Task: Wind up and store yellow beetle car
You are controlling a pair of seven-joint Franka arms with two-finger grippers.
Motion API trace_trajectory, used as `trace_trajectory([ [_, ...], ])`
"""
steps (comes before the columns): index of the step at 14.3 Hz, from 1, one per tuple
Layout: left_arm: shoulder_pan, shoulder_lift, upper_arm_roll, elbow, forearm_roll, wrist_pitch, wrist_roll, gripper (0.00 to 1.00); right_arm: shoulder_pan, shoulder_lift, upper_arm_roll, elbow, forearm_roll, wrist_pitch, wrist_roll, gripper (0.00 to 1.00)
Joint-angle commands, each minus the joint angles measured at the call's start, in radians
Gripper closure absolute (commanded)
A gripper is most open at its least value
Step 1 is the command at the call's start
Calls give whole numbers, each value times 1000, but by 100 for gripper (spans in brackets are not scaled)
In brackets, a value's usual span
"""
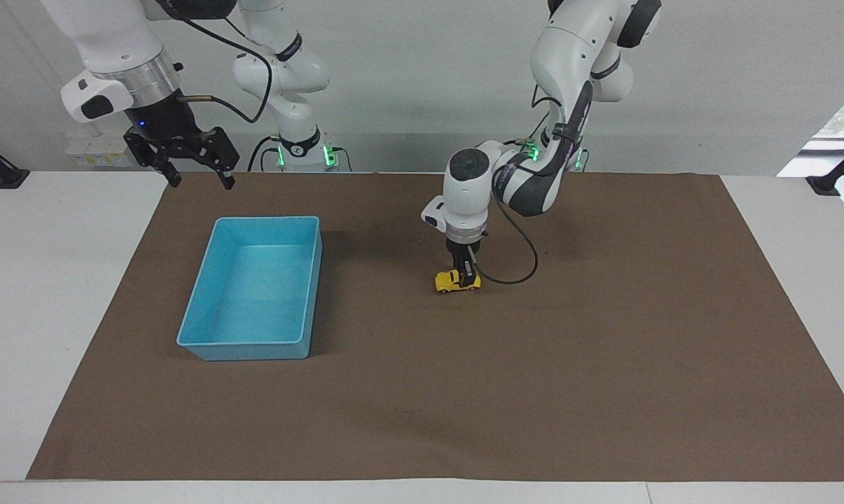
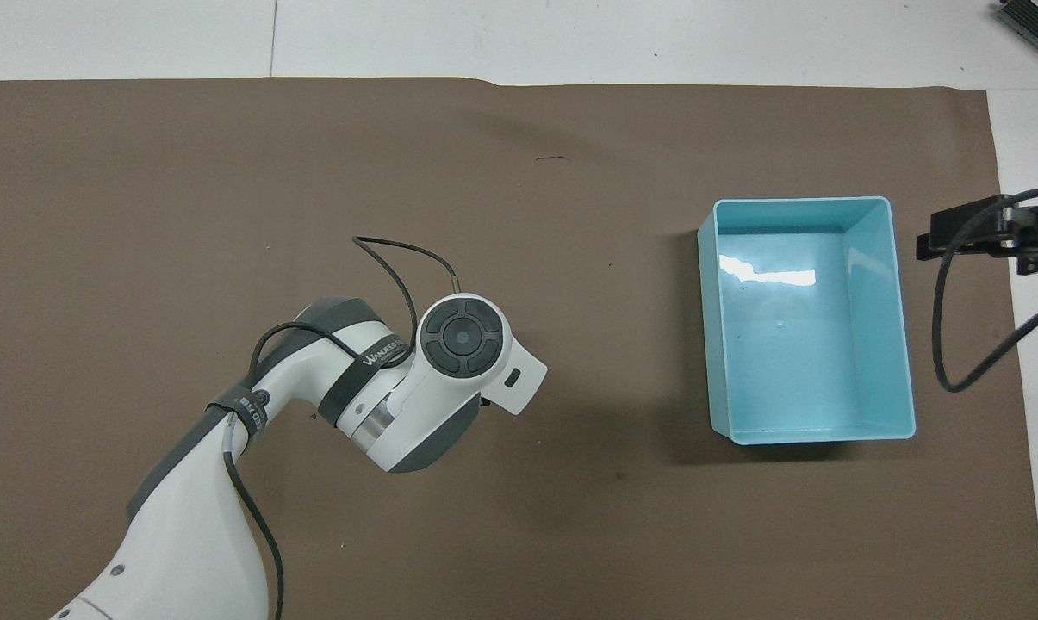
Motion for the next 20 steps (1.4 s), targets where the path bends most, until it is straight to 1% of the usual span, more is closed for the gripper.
trace_trajectory([
  [1, -19, -6, 17, -13, 22, 8, -17, 100, -10, -7, 8, 2, 12, -17, 16, 0],
  [4, -9, -7, 19, -19, 21, 1, 34, 100, -10, -7, 8, 2, 12, -17, 16, 0],
  [10, 50, -13, 20, -55, 22, 1, 117, 100, -10, -7, 7, 2, 12, -17, 16, 0],
  [16, 127, -35, 20, -90, 22, 2, 210, 100, -10, -7, 8, 2, 12, -17, 14, 0],
  [20, 178, -36, 20, -107, 22, 10, 269, 100, -10, -7, 7, 2, 12, -17, 15, 0],
])
